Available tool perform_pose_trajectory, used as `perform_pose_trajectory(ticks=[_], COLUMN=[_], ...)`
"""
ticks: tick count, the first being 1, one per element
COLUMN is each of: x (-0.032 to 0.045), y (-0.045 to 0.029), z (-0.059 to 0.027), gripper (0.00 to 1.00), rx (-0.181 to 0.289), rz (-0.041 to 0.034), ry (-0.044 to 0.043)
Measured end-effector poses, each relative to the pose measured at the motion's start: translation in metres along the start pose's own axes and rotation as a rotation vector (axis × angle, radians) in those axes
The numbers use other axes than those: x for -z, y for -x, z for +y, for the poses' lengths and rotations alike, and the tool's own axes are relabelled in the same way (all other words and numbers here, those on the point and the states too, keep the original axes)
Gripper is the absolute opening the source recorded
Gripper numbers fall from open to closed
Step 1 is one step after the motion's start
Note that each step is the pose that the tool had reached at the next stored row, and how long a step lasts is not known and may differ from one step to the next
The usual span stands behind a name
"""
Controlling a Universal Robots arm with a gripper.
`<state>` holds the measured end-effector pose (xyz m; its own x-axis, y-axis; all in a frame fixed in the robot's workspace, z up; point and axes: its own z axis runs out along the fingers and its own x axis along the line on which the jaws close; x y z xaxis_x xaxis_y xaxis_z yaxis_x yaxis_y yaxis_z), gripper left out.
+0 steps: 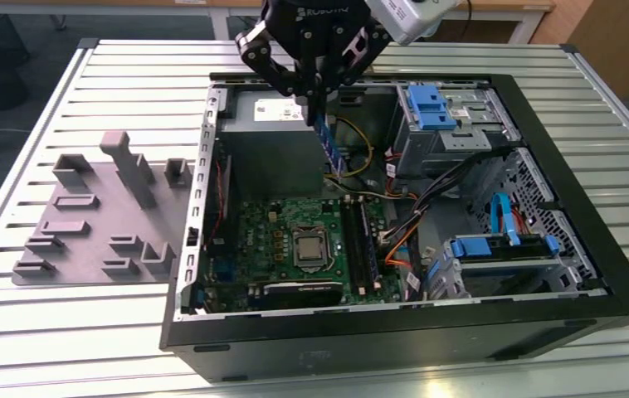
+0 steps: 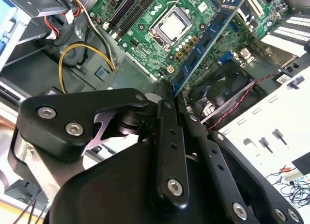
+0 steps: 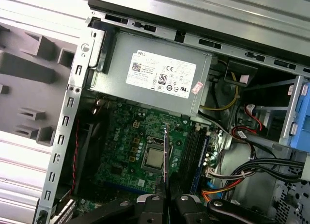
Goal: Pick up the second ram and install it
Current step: 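Insert the second ram into the second slot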
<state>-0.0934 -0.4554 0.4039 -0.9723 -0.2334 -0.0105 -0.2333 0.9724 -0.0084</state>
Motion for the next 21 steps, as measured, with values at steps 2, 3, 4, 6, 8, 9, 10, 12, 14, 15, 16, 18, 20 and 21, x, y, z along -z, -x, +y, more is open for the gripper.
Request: perform_pose_trajectory(ticks=[2,3,4,6,8,9,10,12,14,15,16,18,20,21], x=[-0.0001,-0.0001,-0.0001,-0.0001,-0.0003,-0.0004,-0.0006,-0.0012,-0.0019,-0.0023,-0.0028,-0.0039,-0.0048,-0.0048], y=[0.0000,0.0000,0.0000,0.0000,0.0000,0.0000,0.0000,0.0000,0.0000,0.0000,0.0001,0.0024,0.0052,0.0056], z=[0.0000,0.0000,0.0000,0.0000,0.0000,0.0000,0.0000,0.0000,0.0000,0.0000,0.0000,-0.0005,-0.0012,-0.0014], gripper=[0.14,0.14,0.14,0.14,0.14,0.14,0.14,0.14,0.14,0.14,0.14,0.14,0.14,0.14], rx=[0.000,0.000,0.000,-0.005,-0.025,-0.041,-0.059,-0.095,-0.129,-0.141,-0.151,-0.155,-0.157,-0.157], rz=[-0.0001,-0.0001,-0.0001,-0.0001,0.0000,0.0002,0.0003,0.0007,0.0009,0.0011,0.0011,0.0016,0.0023,0.0024], ry=[0.0001,0.0001,0.0001,0.0001,-0.0001,-0.0002,-0.0004,-0.0008,-0.0013,-0.0014,-0.0015,-0.0015,-0.0013,-0.0013])
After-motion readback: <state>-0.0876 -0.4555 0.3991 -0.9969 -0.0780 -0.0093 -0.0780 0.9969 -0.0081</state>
